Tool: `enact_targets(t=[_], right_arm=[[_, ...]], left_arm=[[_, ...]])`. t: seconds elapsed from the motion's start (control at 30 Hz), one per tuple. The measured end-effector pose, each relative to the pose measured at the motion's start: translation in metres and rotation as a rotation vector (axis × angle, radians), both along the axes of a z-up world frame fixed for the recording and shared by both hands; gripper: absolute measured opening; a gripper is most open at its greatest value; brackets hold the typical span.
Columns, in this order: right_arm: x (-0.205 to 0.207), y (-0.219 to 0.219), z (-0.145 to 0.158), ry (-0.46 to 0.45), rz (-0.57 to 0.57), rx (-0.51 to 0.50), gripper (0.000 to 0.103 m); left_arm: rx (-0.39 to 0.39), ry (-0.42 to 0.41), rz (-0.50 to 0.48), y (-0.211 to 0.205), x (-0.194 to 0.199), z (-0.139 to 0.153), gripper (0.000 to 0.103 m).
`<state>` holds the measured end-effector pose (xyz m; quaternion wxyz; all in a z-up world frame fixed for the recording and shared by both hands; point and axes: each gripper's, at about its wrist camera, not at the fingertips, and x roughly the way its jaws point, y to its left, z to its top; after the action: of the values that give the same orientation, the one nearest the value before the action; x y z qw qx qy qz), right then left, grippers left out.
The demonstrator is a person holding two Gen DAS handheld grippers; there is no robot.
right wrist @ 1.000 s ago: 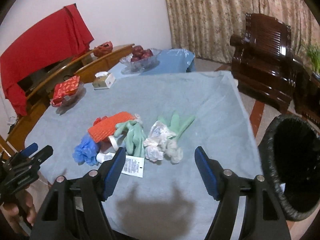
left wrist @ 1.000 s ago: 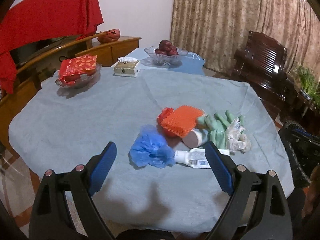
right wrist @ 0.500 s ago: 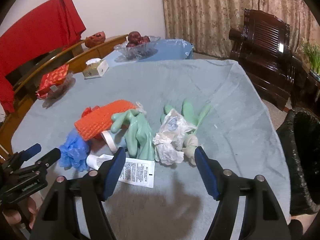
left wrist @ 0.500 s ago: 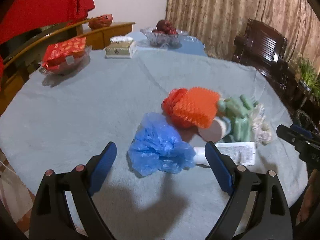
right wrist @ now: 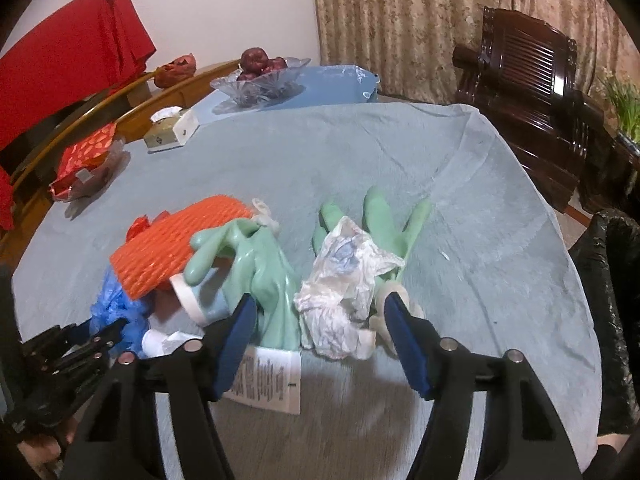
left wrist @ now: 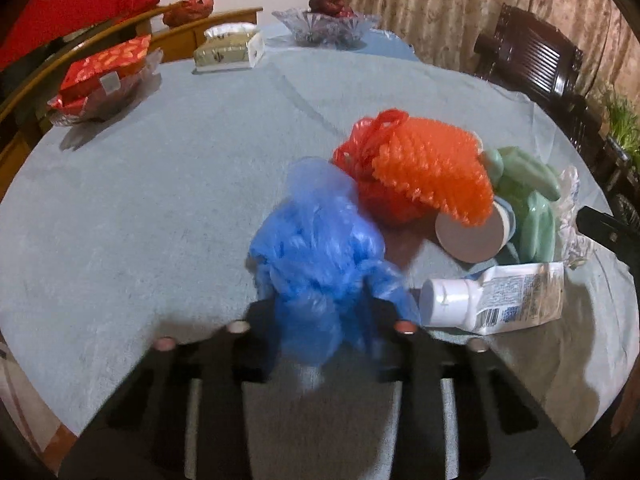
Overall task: Collect trash
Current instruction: 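Grasp the blue plastic bag with the left tool, then lift the blue bag with the left tool while the right tool grasps white crumpled plastic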
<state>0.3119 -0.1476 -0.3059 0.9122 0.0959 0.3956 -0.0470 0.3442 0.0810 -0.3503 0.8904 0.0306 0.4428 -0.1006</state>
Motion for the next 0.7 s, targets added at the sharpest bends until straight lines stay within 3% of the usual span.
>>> enact_targets(t=[0.27,0.37,0.4,0.43,0.47,0.7], right_arm=[[0.016,-0.007,-0.006,0.007,-0.017,0.007,0.059],[0.023,-0.009,-0.011,0.023,-0.009,-0.002,0.044],[0.025,-0.01,-0.013,0.034,-0.002,0.0,0.033],[0.028,-0.01,-0.016,0.048,0.007,0.001,0.015],[0.031,-0.011,-0.019,0.064,0.021,0.01,0.006],[0.019,-0.017,-0.003,0.037,0.06,0.035,0.003]], left_arm=[[-0.029,-0.085,0.007,0.003,-0.01,0.03,0.021],[-0.031,-0.085,0.008,0.003,-0.011,0.032,0.021],[-0.034,-0.084,0.01,0.003,-0.012,0.033,0.021],[-0.034,-0.084,0.011,0.002,-0.013,0.033,0.021],[-0.034,-0.086,0.012,0.003,-0.014,0.034,0.021],[-0.034,-0.114,0.017,-0.001,-0.026,0.049,0.021]])
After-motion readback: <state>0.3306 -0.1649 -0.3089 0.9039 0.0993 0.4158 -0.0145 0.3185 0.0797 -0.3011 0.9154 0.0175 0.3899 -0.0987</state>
